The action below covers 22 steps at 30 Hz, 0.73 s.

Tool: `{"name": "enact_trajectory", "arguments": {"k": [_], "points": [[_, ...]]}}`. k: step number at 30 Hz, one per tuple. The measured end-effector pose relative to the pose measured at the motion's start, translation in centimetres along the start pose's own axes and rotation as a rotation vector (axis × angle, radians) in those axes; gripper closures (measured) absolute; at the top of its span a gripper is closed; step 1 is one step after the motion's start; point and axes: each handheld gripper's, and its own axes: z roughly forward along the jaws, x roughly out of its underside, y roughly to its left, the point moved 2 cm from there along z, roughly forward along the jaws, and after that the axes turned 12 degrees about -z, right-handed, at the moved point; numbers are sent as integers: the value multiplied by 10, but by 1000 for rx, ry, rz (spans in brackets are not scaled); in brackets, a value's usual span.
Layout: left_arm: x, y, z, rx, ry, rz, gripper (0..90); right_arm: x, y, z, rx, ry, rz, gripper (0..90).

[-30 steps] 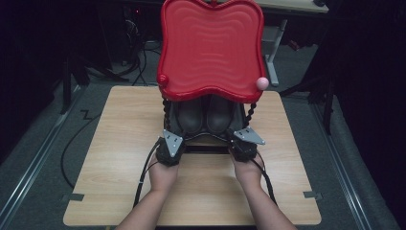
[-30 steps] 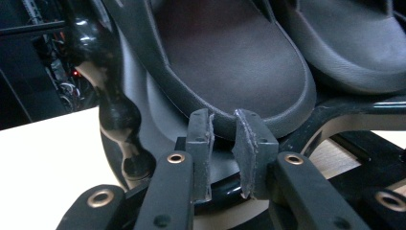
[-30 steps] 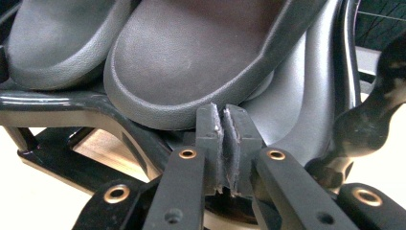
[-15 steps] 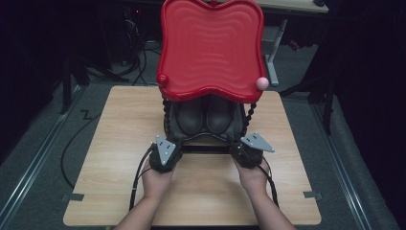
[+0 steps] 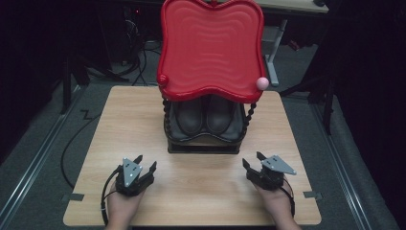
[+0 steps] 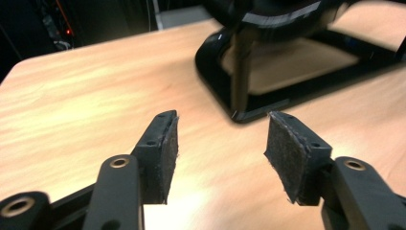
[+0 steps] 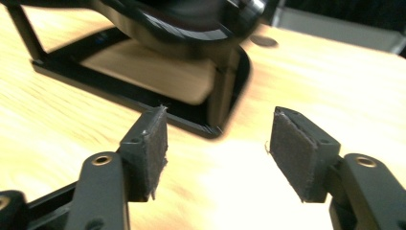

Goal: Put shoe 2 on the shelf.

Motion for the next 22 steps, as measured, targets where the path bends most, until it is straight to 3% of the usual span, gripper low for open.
{"name": "enact_trajectory", "arguments": {"k": [3, 6, 8, 10, 12, 14, 18, 22], "points": [[11, 14, -11, -25, 28, -4, 426, 13, -11, -13, 22, 23, 24, 315], [26, 29, -17, 3, 47, -51, 378, 24, -19, -25, 66, 51, 25, 237], [28, 34, -13, 44, 117, -67, 335, 31, -22, -30, 84, 44, 50, 205], [24, 33, -12, 46, 88, -39, 287, 42, -22, -36, 98, 24, 78, 190], [19, 30, -14, 64, 37, -32, 283, 45, -23, -40, 84, 26, 54, 181], [16, 27, -15, 78, 3, -31, 275, 49, -25, -42, 100, 28, 45, 181], [19, 24, -14, 87, 15, -6, 266, 54, -25, -37, 88, 61, 72, 181], [18, 25, -15, 86, 8, -7, 264, 55, -22, -34, 66, 77, 77, 168]]}}
